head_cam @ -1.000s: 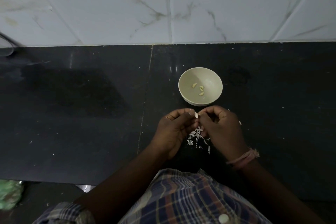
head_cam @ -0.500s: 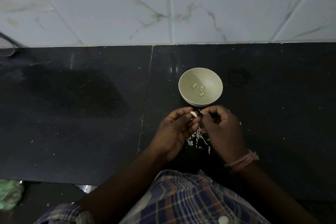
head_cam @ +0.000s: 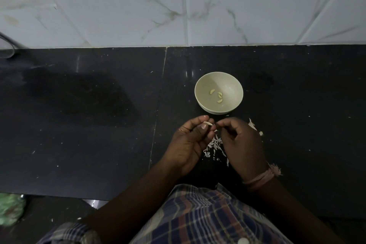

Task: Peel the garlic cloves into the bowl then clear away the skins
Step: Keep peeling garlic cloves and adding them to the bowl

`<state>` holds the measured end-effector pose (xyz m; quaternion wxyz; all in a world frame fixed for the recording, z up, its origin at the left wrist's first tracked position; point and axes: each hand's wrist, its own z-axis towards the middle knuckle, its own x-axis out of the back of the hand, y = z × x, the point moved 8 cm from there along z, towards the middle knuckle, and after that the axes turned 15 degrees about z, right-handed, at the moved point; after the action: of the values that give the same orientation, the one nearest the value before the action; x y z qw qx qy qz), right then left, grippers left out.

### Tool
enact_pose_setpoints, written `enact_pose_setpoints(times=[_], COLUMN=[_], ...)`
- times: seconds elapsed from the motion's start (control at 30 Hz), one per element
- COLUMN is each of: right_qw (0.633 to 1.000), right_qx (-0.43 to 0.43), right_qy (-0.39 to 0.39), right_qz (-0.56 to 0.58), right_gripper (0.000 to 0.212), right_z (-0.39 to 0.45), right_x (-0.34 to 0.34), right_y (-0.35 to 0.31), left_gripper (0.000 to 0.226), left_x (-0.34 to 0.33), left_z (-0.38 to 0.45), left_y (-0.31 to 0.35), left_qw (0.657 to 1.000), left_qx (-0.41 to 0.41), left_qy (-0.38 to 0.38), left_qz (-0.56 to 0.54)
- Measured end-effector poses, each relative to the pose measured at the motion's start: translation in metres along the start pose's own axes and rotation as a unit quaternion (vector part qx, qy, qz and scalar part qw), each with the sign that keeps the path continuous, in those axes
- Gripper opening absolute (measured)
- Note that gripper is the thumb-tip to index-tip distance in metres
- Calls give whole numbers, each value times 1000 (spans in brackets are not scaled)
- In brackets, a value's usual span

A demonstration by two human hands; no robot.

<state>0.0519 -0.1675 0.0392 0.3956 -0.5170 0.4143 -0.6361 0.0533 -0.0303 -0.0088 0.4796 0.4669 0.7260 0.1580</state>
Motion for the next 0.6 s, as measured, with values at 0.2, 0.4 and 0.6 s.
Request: enact_pose_setpoints(times=[0.2, 0.4, 0.6], right_qw=[999, 999, 1000], right_qx=[20, 23, 5], right_qy=[11, -1, 17], right_qz=[-36, -32, 13], right_gripper=[11, 6, 11], right_z=[-1, -3, -3], right_x=[3, 0, 1], right_y=[-6, -7, -7], left_gripper=[24, 25, 26], left_x=[4, 9, 8], left_z=[0, -2, -4], left_y=[1, -2, -4], left_qw=[1000, 999, 999], left_qx=[-16, -13, -12], left_qy=[18, 34, 47], left_qz=[8, 19, 11])
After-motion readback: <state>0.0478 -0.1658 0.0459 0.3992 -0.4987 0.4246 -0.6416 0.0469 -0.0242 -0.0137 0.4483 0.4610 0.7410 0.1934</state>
